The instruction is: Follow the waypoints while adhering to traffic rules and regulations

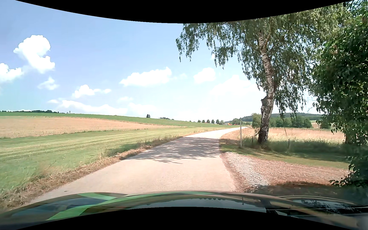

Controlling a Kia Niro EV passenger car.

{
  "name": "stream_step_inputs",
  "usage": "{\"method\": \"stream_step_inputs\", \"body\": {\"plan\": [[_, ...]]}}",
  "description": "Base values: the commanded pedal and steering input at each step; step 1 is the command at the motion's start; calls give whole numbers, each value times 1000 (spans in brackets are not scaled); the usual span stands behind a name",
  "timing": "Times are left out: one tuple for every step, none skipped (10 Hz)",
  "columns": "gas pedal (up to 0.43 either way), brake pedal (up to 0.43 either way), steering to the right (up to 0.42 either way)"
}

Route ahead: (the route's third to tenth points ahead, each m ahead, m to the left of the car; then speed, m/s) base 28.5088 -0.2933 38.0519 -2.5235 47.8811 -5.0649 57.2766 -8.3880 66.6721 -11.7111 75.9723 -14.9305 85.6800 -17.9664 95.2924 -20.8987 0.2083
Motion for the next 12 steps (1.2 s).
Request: {"method": "stream_step_inputs", "body": {"plan": [[0, 0, 10], [0, 0, 10], [0, 0, 10], [0, 0, 10], [0, 0, 10], [0, 0, 10], [0, 0, 10], [0, 0, 10], [0, 0, 10], [0, 0, 10], [0, 0, 10], [39, 0, 10]]}}
